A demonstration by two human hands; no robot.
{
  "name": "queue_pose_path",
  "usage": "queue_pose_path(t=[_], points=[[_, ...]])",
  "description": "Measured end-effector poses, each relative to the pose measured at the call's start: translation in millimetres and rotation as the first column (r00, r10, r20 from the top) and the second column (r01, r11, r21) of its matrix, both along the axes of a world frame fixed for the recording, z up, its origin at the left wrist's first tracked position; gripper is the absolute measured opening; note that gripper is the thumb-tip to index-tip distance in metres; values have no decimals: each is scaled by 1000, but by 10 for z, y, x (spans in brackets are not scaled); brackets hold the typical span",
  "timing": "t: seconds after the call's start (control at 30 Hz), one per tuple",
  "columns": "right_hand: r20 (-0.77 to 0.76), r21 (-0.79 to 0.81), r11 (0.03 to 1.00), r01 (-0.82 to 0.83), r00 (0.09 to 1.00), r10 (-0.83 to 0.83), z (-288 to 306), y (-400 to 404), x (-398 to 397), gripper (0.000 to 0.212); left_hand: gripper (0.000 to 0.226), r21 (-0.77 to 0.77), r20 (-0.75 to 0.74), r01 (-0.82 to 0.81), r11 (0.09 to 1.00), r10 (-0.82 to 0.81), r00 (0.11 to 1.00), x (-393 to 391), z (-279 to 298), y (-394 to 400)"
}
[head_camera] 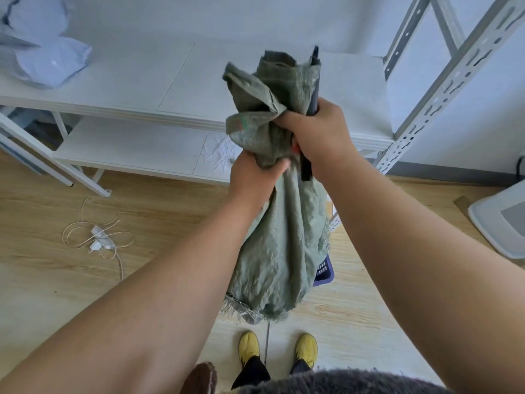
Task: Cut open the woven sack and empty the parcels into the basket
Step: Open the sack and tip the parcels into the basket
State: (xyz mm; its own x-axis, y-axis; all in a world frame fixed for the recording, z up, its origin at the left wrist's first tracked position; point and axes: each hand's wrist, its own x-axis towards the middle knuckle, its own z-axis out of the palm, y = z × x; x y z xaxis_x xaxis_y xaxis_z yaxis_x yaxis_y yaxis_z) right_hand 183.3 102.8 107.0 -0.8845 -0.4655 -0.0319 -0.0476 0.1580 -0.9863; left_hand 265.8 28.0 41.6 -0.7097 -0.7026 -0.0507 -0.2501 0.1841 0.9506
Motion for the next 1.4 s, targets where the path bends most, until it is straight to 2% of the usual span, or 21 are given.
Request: queue_pose_path(t=[0.1,0.23,0.37,0.53,0.7,0.87,0.93,1.03,1.13,1.2,1.3,1.4], points=[[48,-34,999,-34,998,36,23,30,7,18,29,0,23,-46,999,46,999,-26,18,-53],[73,-16,995,-99,992,100,-55,92,86,18,14,93,30,-29,995,26,999,43,-54,-48],[15,-22,992,-124,992,125,-43,110,65,18,24,84,-22,-110,990,112,993,-12,-28,-39],[17,-32,991,-126,992,127,-90,201,42,21,15,20,-83,-222,975,222,971,-80,-49,-103],[23,-60,991,-119,992,121,-109,219,20,20,20,-25,-92,-232,972,228,969,-148,-24,-150],[-28,-25,996,-83,996,83,-166,200,-46,21,22,23,-54,-175,984,176,983,-199,-14,-166],[-25,43,997,-66,997,67,-246,220,-67,30,22,51,-9,-183,982,183,983,-186,-63,-163],[-8,154,988,-29,999,31,-432,288,-89,60,21,83,8,-248,965,248,969,-182,-114,-203],[56,255,966,-34,998,20,-639,357,-75,70,26,170,-14,-267,949,273,962,-183,-108,-237],[90,288,957,-35,996,10,-749,380,-25,69,32,197,-12,-252,947,259,966,-190,-112,-241],[76,224,974,27,996,-46,-804,343,15,62,44,222,33,-199,955,196,980,-180,-136,-207],[60,176,981,79,994,-91,-734,260,-81,33,47,232,68,-103,967,89,994,-138,-150,-175]])
